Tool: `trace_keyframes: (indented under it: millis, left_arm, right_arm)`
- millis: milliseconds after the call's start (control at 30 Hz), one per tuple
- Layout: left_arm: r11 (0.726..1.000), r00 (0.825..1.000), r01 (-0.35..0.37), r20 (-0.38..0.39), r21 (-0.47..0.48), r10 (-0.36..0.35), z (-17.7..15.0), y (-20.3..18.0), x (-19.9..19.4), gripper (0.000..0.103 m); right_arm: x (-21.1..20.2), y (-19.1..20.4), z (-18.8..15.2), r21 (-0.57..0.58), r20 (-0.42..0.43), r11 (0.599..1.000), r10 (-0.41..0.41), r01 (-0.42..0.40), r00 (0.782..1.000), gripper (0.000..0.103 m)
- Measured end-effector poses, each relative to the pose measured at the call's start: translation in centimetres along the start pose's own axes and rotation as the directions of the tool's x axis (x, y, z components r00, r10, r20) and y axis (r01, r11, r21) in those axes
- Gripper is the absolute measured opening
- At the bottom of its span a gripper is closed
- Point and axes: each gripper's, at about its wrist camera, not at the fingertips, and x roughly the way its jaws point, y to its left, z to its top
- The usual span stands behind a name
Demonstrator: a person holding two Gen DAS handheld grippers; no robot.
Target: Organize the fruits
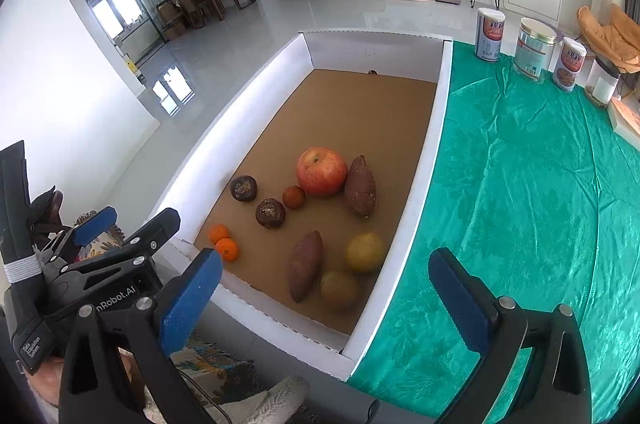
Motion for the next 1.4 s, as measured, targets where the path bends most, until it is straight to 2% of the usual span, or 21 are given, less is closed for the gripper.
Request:
trace_keyframes:
  millis: [333, 1400]
  left_arm:
    - [1.0, 1.0, -0.011, 0.012, 0.024, 0.011, 0.0, -0.7, -0.3, 0.102]
    - [1.0, 1.0, -0.014, -0.01, 0.009, 0.015, 0.4, 0.1, 0.9, 0.102]
  right_arm:
    - [0.1, 0.0, -0.2, 0.035, -0.034, 0.999, 0.026, -0.025, 0.999, 0.102]
    - [1.5, 0.9, -0.1, 0.0, -0.092, 0.999, -0.041, 0.041, 0.995, 0.102]
